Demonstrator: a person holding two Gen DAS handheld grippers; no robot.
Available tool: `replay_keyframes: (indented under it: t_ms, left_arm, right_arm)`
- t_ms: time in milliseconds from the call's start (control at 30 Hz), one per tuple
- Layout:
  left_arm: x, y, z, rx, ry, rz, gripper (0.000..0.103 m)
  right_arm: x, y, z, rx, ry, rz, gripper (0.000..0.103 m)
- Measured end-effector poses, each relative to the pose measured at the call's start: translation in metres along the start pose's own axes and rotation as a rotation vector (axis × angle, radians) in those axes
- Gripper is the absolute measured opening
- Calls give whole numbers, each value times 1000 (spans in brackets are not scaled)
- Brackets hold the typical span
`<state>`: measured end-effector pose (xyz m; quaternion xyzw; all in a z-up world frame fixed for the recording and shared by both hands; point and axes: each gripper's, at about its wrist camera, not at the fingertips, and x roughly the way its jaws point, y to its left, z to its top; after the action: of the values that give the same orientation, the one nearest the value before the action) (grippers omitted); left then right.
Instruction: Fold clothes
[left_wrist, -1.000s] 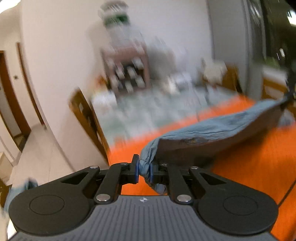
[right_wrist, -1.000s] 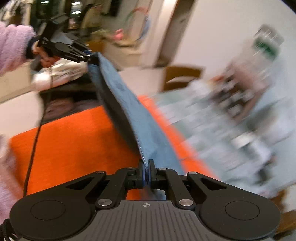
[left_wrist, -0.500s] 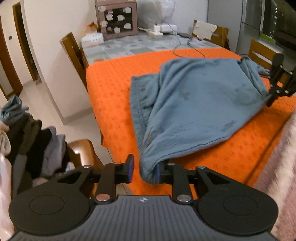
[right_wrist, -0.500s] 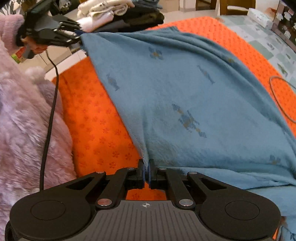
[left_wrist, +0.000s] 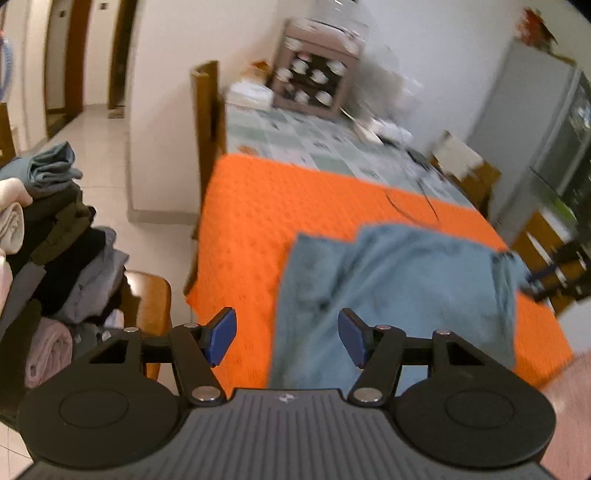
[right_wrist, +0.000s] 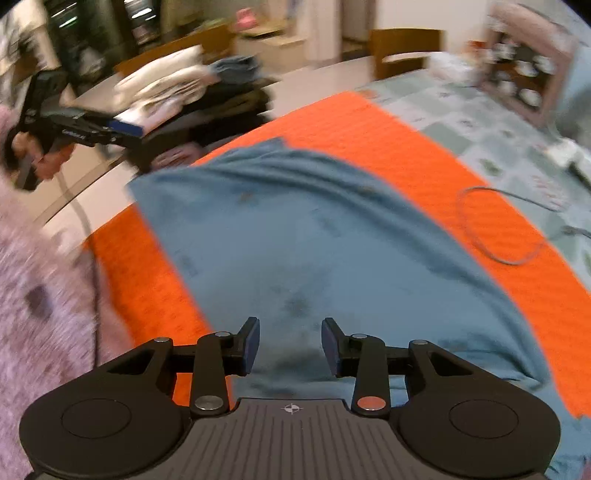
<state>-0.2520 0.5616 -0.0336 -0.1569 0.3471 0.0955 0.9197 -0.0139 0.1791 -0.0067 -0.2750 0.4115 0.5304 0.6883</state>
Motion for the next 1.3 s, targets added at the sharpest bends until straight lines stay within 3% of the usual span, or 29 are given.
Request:
replay_keyframes:
  t_ms: [167,300,500,700,967,1133,1300]
  left_arm:
    - [20,-10,24,-29,-19,44,67]
    - [29,-27,28,-37,-22,35,67]
    - [37,-74,19,40,14,-9,67]
    - [46,-140,-4,102,51,-57,69]
    - [69,-247,-48,146,133,-83,69]
    - [87,-311,-78,115,193,26,69]
    - [108,-352,-98,51,187,198,68]
  right_arm:
    - [-7,-25,-9,149,-36,-140,40]
    - [-16,-42,-28,267,-52,-237,40]
    - [-37,-71,-68,402,-51,-375,40]
    - [-58,-101,-106,458,-38,-449,40]
    - [-76,-155,-145,366,-37,-444,43]
    - [-80,-204,-168,229,-27,-418,46]
    - [-71,-259,-185,45,-29,-394,48]
